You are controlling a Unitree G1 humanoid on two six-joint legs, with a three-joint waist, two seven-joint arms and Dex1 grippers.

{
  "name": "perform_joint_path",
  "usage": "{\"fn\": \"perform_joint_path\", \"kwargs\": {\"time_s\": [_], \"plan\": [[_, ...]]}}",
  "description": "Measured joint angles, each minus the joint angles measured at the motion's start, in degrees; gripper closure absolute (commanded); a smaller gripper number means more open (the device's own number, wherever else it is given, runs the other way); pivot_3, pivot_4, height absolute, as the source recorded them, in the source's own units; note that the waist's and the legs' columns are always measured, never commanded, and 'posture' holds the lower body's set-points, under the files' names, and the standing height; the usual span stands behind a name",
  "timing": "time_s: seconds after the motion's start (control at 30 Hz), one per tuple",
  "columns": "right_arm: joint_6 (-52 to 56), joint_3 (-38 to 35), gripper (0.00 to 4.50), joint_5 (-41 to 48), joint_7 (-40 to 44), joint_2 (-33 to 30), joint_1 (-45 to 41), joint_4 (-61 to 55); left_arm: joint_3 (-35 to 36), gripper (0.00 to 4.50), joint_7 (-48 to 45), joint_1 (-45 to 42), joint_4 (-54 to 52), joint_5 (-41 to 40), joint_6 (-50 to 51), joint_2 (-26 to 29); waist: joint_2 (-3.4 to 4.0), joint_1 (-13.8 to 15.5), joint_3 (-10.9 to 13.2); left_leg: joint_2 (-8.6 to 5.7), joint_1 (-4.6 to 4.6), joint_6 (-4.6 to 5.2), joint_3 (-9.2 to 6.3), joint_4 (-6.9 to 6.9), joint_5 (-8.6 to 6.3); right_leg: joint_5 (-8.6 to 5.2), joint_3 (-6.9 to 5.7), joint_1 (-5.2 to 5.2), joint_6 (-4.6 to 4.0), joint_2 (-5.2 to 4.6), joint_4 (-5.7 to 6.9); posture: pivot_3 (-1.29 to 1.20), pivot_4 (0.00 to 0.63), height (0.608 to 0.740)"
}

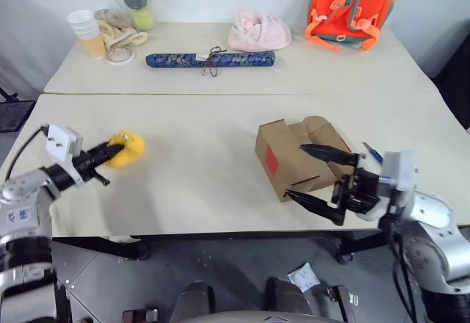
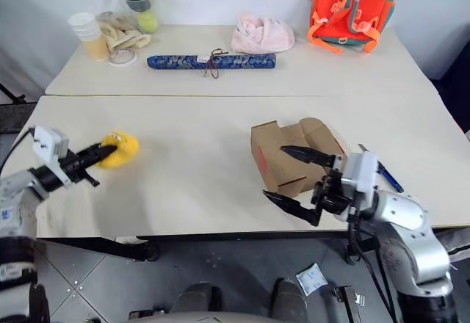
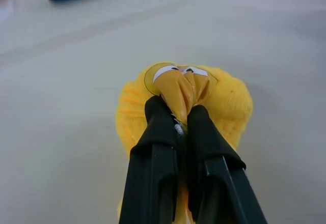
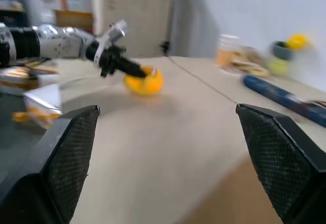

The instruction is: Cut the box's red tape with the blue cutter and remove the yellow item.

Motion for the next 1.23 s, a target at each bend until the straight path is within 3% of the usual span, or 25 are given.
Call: {"fn": "perform_joint_path", "kwargs": {"time_s": [0.07, 0.53, 0.67, 0.87, 1.03, 1.23], "plan": [[-0.72, 1.59, 0.00, -0.73, 0.32, 1.29, -2.05, 1.08, 0.15, 4.49, 1.37, 2.52, -4.23, -0.98, 2.23, -0.31, -0.01, 0.29, -0.01, 0.00, 0.02, -0.01, 0.01, 0.02, -0.01, 0.00, 0.01, 0.02, -0.01, 0.00, 0.02, 0.00, 0.150, 0.740], [2.07, 2.35, 0.00, -1.12, 1.14, -0.69, -3.40, 3.72, 1.44, 0.12, 9.52, 3.00, -12.73, -6.59, 11.21, -3.18, -0.01, 0.20, -0.01, -0.01, 0.02, -0.03, 0.03, -0.02, -0.02, 0.01, 0.01, -0.02, -0.01, 0.01, 0.03, 0.00, 0.150, 0.740], [3.05, -0.01, 0.00, 0.03, 1.22, -2.49, -1.96, 2.96, 3.01, 0.12, 6.90, 2.91, -12.74, -8.02, 11.33, 1.01, 0.00, 0.09, -0.01, 0.00, 0.02, -0.04, 0.05, -0.09, -0.03, 0.00, 0.01, -0.06, -0.02, 0.01, 0.02, 0.00, 0.150, 0.740], [3.86, -3.92, 0.00, 1.73, 2.54, -6.34, 0.00, 2.49, 6.58, 0.12, -5.34, 13.01, -11.34, -8.21, 7.31, 10.36, 0.01, -1.15, -0.01, 0.02, 0.11, -0.06, 0.21, -0.35, -0.04, -0.01, 0.01, -0.13, -0.05, 0.01, -0.05, 0.00, 0.150, 0.740], [4.51, -5.06, 0.00, 1.90, 4.42, -8.57, 0.98, 2.48, 10.87, 0.12, -11.90, 22.40, -12.59, -8.66, 3.97, 10.96, 0.01, -1.23, -0.01, 0.05, 0.11, -0.07, 0.25, -0.38, -0.06, -0.02, 0.01, -0.14, -0.06, 0.01, -0.12, 0.00, 0.150, 0.740], [1.70, -4.36, 0.00, -0.78, 6.16, -8.04, 2.54, 2.70, 12.03, 0.12, -9.32, 24.90, -16.14, -7.70, -0.15, 7.92, 0.01, -0.57, -0.01, 0.04, 0.11, -0.04, 0.25, -0.33, -0.08, -0.02, 0.02, -0.10, -0.07, 0.00, -0.14, 0.00, 0.150, 0.740]]}}
